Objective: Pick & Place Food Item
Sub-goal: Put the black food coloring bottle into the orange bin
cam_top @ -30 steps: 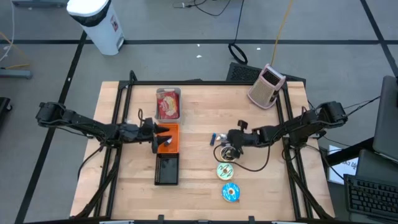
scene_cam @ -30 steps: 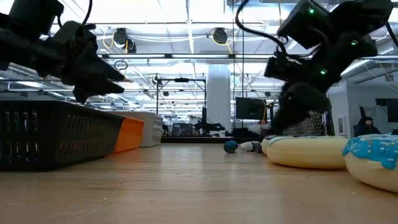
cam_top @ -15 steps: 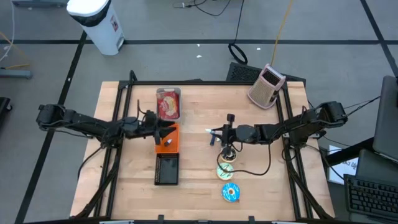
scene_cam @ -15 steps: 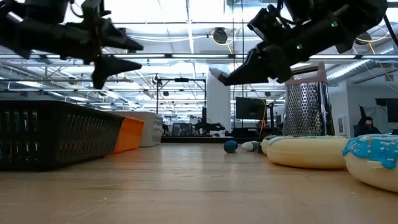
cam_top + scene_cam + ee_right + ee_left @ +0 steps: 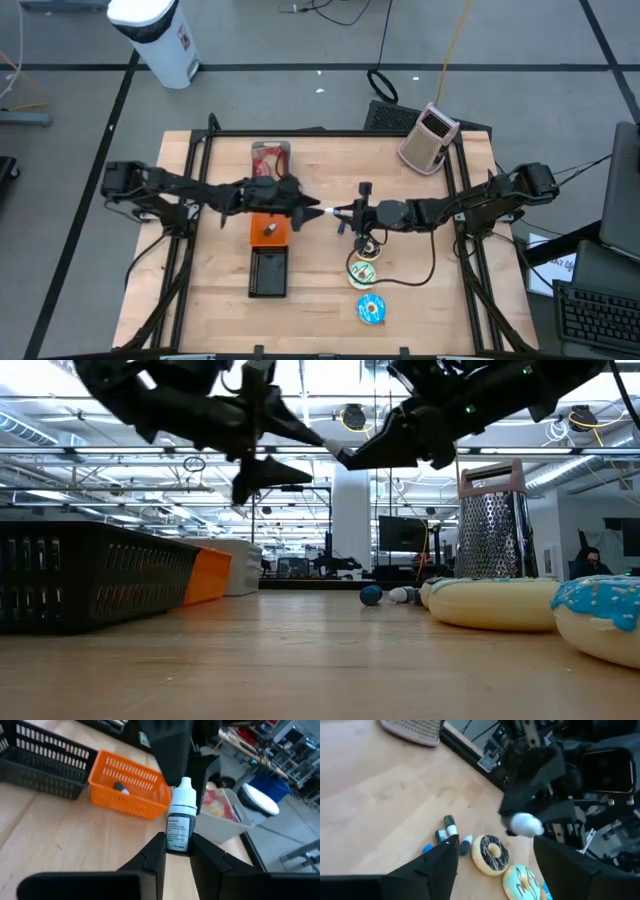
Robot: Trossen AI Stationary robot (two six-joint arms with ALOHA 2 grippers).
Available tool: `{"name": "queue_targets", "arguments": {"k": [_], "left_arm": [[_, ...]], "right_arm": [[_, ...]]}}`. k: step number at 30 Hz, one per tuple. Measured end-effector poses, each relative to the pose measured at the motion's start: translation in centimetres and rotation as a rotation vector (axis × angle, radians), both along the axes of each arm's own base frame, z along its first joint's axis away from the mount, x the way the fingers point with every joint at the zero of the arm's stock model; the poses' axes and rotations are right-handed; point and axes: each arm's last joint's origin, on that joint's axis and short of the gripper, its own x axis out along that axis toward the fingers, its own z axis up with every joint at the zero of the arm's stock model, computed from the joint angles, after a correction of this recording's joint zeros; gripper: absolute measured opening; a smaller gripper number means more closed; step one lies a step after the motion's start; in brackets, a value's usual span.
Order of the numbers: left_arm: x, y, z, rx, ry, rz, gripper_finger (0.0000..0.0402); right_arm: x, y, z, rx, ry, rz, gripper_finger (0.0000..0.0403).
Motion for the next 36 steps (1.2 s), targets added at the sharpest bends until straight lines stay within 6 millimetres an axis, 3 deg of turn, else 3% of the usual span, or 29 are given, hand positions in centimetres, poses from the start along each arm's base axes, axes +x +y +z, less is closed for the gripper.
{"name": "queue_targets", "arguments": {"k": [5,12,27,31,36], "left_arm": [[1.5,-0.1,1.2,0.078,-0.045,-0.068,0.0278],[1.6,0.0,1.3,0.110,-0.043,-0.068,0.0280],[2.7,0.1,-0.3,0.087,-0.059,-0.056,0.0280],[2.7,0.2,-0.6,0.068,-0.044,-0.064,0.0262],[2.8,0.4,-0.6,0.062,-0.047,-0.062,0.0206]], "right_arm": [[-0.2,0.1,-0.3,0.008,0.034,-0.013,0.0062],[-0.1,0.1,-0.3,-0.001,0.029,-0.010,0.0063],[0.0,0.1,0.1,-0.005,-0.013,-0.006,0.0061],[0.0,0.1,0.1,-0.005,-0.014,-0.007,0.0062],[0.0,0.1,0.1,-0.005,-0.013,-0.008,0.0061]]}}
